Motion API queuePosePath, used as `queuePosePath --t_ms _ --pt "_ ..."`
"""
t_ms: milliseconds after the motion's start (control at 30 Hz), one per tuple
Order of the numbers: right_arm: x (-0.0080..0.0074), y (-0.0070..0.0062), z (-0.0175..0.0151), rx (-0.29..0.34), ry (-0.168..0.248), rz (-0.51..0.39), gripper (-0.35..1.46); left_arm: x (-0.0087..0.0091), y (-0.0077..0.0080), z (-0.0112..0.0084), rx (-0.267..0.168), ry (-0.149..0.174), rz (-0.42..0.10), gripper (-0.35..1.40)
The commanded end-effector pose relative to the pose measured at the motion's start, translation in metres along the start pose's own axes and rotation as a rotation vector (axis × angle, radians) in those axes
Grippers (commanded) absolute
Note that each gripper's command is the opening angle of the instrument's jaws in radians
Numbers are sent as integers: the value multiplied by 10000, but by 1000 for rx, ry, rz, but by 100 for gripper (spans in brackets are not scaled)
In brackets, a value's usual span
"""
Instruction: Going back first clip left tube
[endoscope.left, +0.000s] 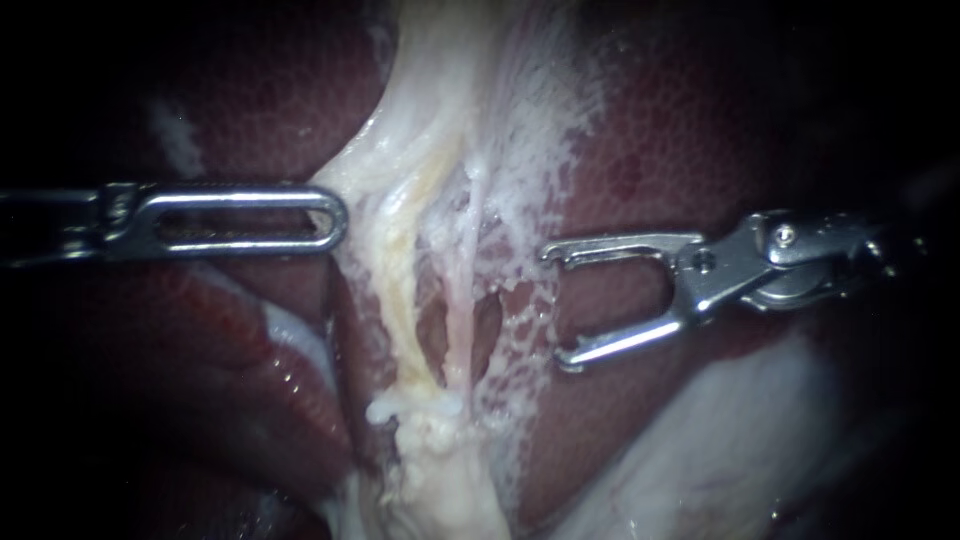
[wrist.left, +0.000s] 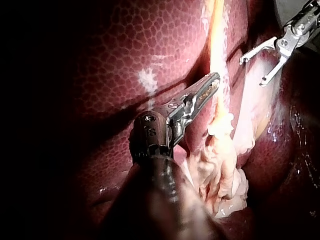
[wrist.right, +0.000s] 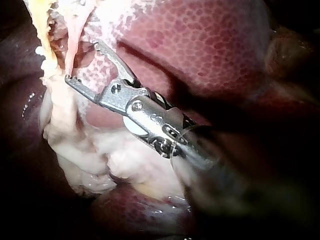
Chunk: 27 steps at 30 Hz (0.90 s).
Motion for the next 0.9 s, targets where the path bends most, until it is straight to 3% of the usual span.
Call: queuePosePath --t_ms 33,167,533,900 --pt "0 0 -3 -2 0 -4 60 0 0 0 0 0 0 -35" --pt "0 -3 -11 -26 -4 -7 60 0 0 0 0 0 0 -35" --pt "1 -23 -31 -11 -3 -22 60 1 0 -2 1 1 0 -35" --pt "14 -25 -32 -13 11 -33 60 3 3 -1 1 1 1 -35"
